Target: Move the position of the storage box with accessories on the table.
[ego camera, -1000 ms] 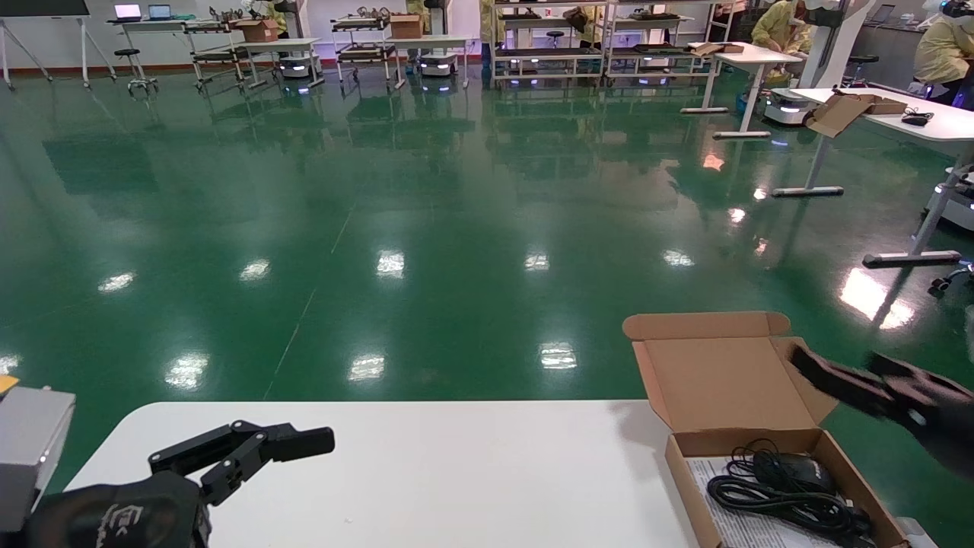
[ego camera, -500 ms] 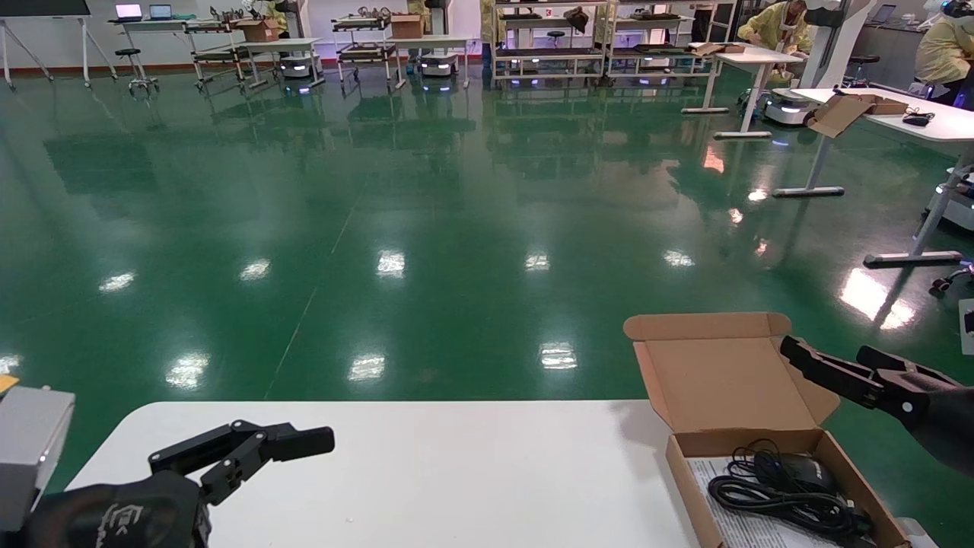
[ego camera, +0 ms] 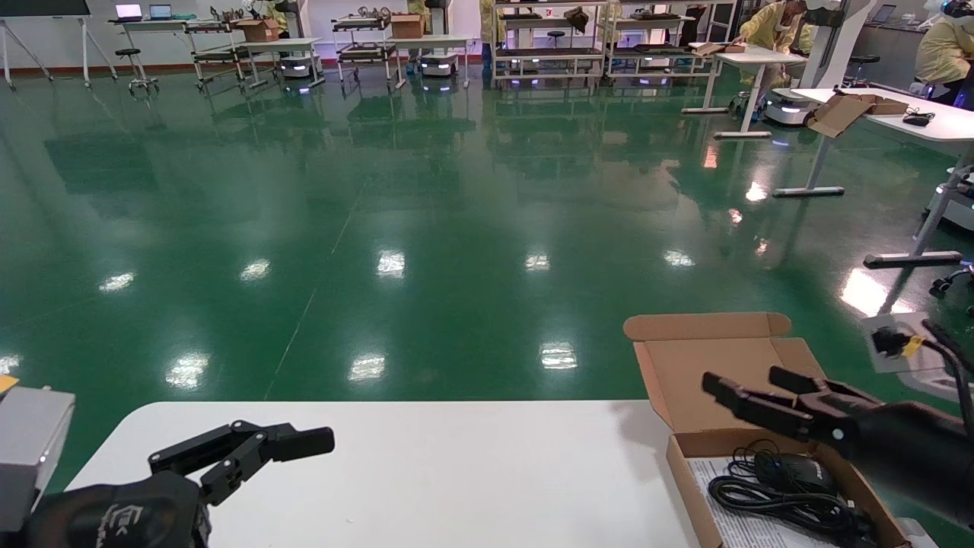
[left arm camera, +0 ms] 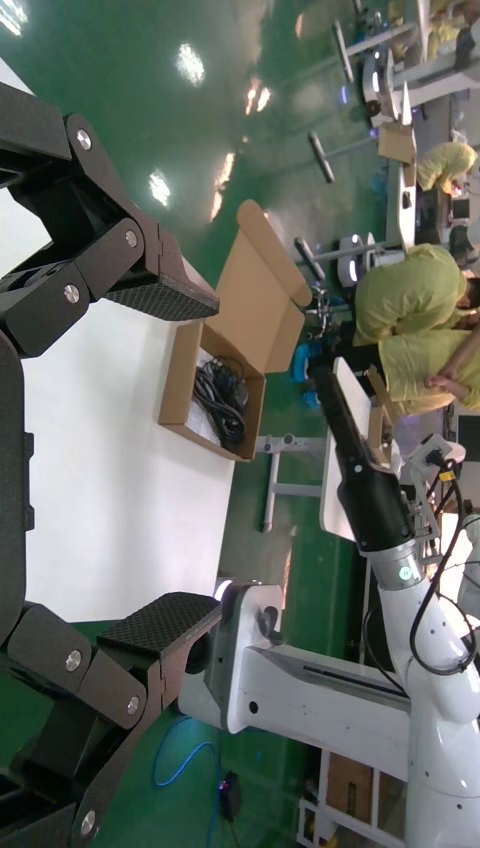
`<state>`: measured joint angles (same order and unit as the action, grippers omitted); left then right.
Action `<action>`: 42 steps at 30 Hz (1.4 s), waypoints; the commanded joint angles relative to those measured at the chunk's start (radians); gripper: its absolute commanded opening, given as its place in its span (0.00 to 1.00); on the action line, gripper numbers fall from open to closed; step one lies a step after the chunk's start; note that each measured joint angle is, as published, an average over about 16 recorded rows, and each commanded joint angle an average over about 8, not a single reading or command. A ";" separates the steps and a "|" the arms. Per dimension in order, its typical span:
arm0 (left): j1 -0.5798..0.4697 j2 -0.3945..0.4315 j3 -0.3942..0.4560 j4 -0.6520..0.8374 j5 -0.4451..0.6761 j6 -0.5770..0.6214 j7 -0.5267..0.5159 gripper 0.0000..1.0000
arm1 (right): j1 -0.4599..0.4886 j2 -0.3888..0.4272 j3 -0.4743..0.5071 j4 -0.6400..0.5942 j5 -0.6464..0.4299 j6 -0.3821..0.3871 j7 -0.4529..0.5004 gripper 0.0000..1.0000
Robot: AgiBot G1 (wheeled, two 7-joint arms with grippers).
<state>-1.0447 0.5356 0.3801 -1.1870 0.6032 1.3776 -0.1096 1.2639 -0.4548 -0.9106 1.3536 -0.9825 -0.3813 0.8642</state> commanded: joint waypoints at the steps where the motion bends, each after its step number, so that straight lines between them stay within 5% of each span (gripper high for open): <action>1: 0.000 0.000 0.000 0.000 0.000 0.000 0.000 1.00 | -0.008 -0.007 0.028 -0.003 0.011 -0.049 -0.030 1.00; 42: 0.000 0.000 0.000 0.000 0.000 0.000 0.000 1.00 | -0.180 -0.148 0.599 -0.066 0.239 -1.058 -0.642 1.00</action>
<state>-1.0446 0.5356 0.3801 -1.1869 0.6032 1.3775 -0.1096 1.0856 -0.6019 -0.3157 1.2884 -0.7452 -1.4325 0.2282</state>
